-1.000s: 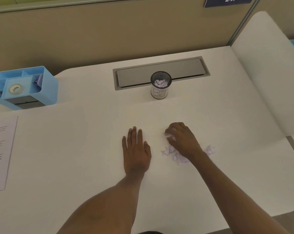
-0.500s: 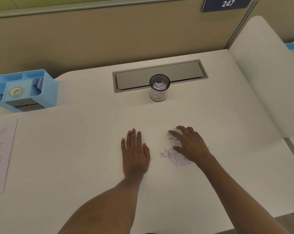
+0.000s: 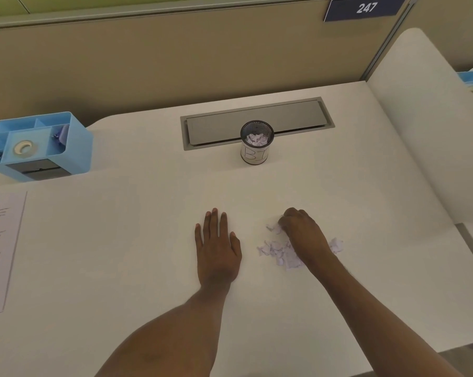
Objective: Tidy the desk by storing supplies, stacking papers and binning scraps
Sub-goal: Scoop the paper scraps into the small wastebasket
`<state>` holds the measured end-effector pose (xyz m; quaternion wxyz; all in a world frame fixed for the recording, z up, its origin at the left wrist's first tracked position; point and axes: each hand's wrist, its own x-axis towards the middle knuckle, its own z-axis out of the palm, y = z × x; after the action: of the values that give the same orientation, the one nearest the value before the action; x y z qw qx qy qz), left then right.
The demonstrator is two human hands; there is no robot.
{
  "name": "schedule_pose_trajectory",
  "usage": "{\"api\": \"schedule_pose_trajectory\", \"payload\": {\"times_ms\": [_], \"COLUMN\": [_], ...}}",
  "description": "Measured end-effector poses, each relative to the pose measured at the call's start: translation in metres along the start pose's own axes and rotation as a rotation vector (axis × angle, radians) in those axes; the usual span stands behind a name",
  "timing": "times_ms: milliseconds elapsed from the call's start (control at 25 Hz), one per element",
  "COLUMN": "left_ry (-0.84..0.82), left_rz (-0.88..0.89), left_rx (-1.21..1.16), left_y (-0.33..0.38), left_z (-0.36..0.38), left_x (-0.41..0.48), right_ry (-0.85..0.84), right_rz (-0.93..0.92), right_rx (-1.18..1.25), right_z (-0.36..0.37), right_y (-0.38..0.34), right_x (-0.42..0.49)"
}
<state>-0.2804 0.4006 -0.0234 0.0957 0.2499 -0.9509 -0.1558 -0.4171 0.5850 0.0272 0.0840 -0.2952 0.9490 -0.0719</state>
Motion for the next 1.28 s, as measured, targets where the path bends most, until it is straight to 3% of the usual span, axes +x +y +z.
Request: {"api": "schedule_pose_trajectory", "payload": {"times_ms": [240, 360, 480, 680, 840, 1160, 1280], "left_ry": [-0.003, -0.011, -0.019, -0.022, -0.01, 0.003, 0.002], "left_rz": [-0.001, -0.003, -0.004, 0.0, 0.002, 0.001, 0.001], "left_rx": [-0.012, -0.01, -0.007, 0.008, -0.008, -0.039, -0.042], "left_y": [0.0, 0.0, 0.001, 0.001, 0.002, 0.002, 0.002], "left_z": [0.0, 0.0, 0.0, -0.001, -0.001, -0.003, -0.003], "left_x": [0.0, 0.0, 0.001, 0.001, 0.0, 0.0, 0.0], "right_ry": [0.017, 0.038, 0.176, 0.323, 0.44, 0.028, 0.106], "right_rz": [0.016, 0.123, 0.157, 0.184, 0.114, 0.012, -0.035], "right_rx": [0.06, 0.353, 0.595, 0.776, 0.683, -0.001, -0.081], "right_z": [0.0, -0.02, -0.056, -0.11, -0.122, -0.111, -0.114], "right_y": [-0.004, -0.002, -0.01, -0.032, -0.047, -0.053, -0.058], "right_x": [0.005, 0.021, 0.043, 0.106, 0.167, 0.22, 0.215]}}
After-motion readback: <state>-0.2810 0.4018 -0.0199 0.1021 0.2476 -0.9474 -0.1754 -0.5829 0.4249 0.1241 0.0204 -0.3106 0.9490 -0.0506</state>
